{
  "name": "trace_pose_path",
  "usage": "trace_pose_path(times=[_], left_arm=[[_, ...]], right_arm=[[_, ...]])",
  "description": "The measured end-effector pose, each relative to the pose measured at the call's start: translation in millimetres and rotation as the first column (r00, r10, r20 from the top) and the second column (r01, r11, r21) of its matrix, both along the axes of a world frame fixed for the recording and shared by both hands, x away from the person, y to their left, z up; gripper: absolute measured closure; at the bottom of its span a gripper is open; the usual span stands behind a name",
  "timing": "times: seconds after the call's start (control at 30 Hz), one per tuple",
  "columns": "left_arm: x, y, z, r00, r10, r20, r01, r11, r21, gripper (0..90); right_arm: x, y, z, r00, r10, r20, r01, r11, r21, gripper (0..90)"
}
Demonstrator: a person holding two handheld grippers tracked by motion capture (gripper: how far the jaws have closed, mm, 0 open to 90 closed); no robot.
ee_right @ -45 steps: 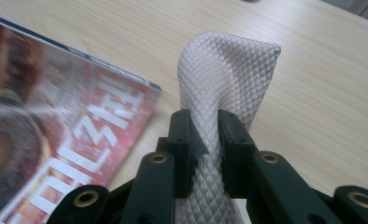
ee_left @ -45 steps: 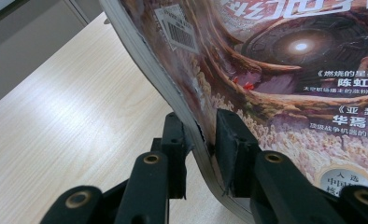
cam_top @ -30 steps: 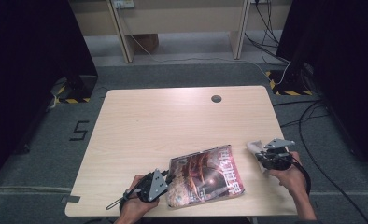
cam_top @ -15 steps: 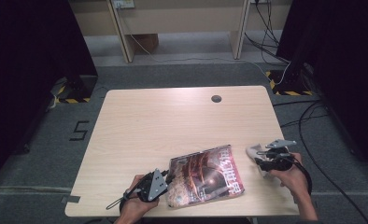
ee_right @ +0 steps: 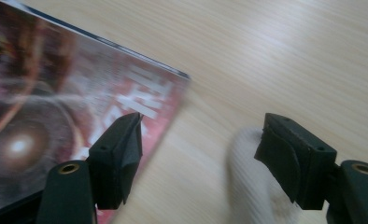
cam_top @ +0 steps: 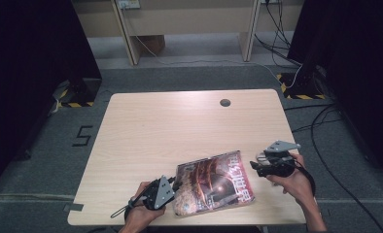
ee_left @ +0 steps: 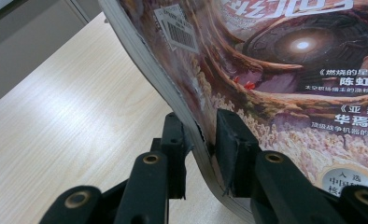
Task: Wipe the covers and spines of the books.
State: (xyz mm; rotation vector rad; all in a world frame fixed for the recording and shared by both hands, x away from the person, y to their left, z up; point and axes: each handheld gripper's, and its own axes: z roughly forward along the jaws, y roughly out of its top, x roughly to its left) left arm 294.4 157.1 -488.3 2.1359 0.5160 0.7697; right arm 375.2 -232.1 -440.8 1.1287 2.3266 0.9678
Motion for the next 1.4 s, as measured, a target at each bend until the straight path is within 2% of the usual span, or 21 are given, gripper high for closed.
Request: trace_pose_path(times=[0.13,0.3,0.5,0.6,0.73,0.93,1.0,1.1,1.13,1.23,1.4], left_arm=[[0.2,0.2,-0.2,1.0,-0.001,-0.003,0.001,1.0,0.001,73.3],[0.2,0.1,-0.2,1.0,0.0,-0.002,0.0,1.0,0.001,73.3],[0.2,0.2,-0.1,1.0,0.0,-0.002,0.0,1.0,0.002,73.3],[0.3,0.1,-0.4,1.0,0.0,0.0,0.0,1.0,0.001,73.3],[0.6,0.2,-0.5,1.0,-0.002,-0.002,0.002,1.0,0.004,73.3],[0.8,0.4,-0.3,1.0,-0.005,-0.001,0.005,1.0,0.006,73.3],[1.3,0.4,-0.4,1.0,-0.006,-0.001,0.006,0.9999,0.01,73.3],[1.9,0.6,-1.0,1.0,-0.007,-0.001,0.007,0.9999,0.013,73.3],[1.9,0.6,-0.7,1.0,-0.009,0.0,0.009,0.9999,0.013,73.2],[1.8,0.1,-0.5,1.0,-0.009,0.003,0.009,0.9998,0.016,73.2],[4.6,0.8,-1.7,1.0,-0.004,-0.006,0.004,0.9997,0.023,73.3]], right_arm=[[0.4,22.7,3.3,0.9947,0.101,0.017,-0.101,0.995,0.0,26.8],[9.4,46.9,2.2,0.9864,0.164,0.015,-0.164,0.987,0.0,26.8],[18.9,73.9,-3.6,0.9715,0.237,0.0,-0.237,0.971,-0.039,27.2],[22.2,83.5,-5.3,0.9692,0.246,-0.006,-0.246,0.968,-0.05,27.2],[28.8,96.3,-7.1,0.9609,0.277,-0.004,-0.277,0.959,-0.058,27.3],[39.0,118.2,-11.4,0.9442,0.329,-0.016,-0.329,0.942,-0.06,27.4],[40.0,124.8,-13.5,0.9339,0.357,-0.022,-0.357,0.932,-0.061,28.4],[39.5,131.1,-14.8,0.9306,0.364,-0.033,-0.366,0.927,-0.078,28.9],[39.5,132.5,-15.2,0.9259,0.376,-0.035,-0.378,0.923,-0.072,29.3],[39.0,135.4,-17.2,0.9233,0.38,-0.058,-0.383,0.92,-0.076,30.1],[37.5,134.5,-18.0,0.9204,0.388,-0.046,-0.391,0.915,-0.103,34.8]])
